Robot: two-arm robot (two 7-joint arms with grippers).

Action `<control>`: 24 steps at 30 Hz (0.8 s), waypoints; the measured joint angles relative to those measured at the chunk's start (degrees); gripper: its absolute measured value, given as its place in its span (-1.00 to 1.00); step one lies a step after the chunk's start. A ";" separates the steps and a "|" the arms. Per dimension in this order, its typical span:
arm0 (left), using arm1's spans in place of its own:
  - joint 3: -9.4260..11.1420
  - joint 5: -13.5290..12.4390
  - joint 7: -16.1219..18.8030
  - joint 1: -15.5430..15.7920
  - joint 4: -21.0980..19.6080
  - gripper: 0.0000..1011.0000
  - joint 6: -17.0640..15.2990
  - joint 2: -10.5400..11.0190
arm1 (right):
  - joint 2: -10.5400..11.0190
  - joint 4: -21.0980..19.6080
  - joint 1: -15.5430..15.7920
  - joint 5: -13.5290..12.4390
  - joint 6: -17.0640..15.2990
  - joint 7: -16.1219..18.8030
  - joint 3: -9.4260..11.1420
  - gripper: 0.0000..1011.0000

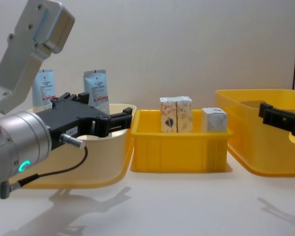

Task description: Bimanual collaborative sorting of washing and personal care products

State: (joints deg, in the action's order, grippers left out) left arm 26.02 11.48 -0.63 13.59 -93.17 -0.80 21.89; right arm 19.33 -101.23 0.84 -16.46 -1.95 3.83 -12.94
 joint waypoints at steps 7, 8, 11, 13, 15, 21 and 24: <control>0.00 0.00 0.00 0.00 0.00 0.99 0.00 0.00 | 0.00 0.00 0.00 0.00 0.00 0.00 0.00 0.98; 0.00 0.00 0.00 0.00 0.00 0.98 0.00 0.00 | 0.00 0.00 0.00 0.00 0.00 0.00 0.00 0.98; 0.00 0.00 0.00 0.00 0.00 0.98 0.00 0.00 | 0.00 0.00 0.00 0.00 0.00 0.00 0.00 0.98; 0.00 0.00 0.00 0.00 0.00 0.98 0.00 0.00 | 0.00 0.00 0.00 0.00 0.00 0.00 0.00 0.98; 0.00 0.00 0.00 0.00 0.00 0.98 0.00 0.00 | 0.00 0.00 0.00 0.00 0.00 0.00 0.00 0.98; 0.00 0.00 0.00 0.00 0.00 0.98 0.00 0.00 | 0.00 0.00 0.00 0.00 0.00 0.00 0.00 0.98; 0.00 0.00 0.00 0.00 0.00 0.98 0.00 0.00 | 0.00 0.00 0.00 0.00 0.00 0.00 0.00 0.98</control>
State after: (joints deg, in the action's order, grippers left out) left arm 26.02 11.48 -0.62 13.59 -93.17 -0.80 21.89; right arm 19.33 -101.23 0.84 -16.46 -1.95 3.83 -12.94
